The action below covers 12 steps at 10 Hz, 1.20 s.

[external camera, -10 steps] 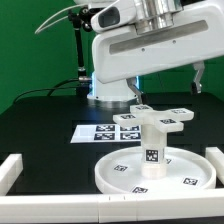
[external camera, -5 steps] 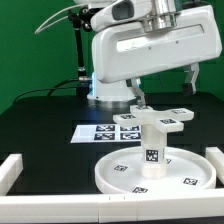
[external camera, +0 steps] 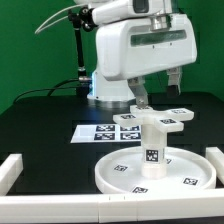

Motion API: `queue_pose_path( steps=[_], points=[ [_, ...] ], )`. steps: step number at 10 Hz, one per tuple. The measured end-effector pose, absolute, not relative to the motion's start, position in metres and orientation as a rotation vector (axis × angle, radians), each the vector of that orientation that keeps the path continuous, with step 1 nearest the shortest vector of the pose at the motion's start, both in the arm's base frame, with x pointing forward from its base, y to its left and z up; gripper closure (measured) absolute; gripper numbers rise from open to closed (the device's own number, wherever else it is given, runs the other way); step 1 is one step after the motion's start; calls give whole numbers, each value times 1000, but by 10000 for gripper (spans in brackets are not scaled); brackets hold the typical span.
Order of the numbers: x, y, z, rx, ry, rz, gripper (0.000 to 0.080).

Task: Assemble round table

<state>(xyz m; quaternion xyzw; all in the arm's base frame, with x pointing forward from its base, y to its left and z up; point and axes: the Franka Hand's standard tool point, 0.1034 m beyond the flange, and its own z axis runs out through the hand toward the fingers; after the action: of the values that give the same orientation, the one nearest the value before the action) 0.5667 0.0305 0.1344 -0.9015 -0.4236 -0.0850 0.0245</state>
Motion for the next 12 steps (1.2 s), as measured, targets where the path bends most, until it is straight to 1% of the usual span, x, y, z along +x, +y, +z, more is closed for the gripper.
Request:
queue_pose_path(
  steps=[2, 6, 12],
  points=[
    [565, 30, 132, -2712, -1505, -251, 151],
    [550, 28, 119, -2700, -1507, -211, 151],
    [549, 28, 108, -2697, -1504, -195, 151]
  ],
)
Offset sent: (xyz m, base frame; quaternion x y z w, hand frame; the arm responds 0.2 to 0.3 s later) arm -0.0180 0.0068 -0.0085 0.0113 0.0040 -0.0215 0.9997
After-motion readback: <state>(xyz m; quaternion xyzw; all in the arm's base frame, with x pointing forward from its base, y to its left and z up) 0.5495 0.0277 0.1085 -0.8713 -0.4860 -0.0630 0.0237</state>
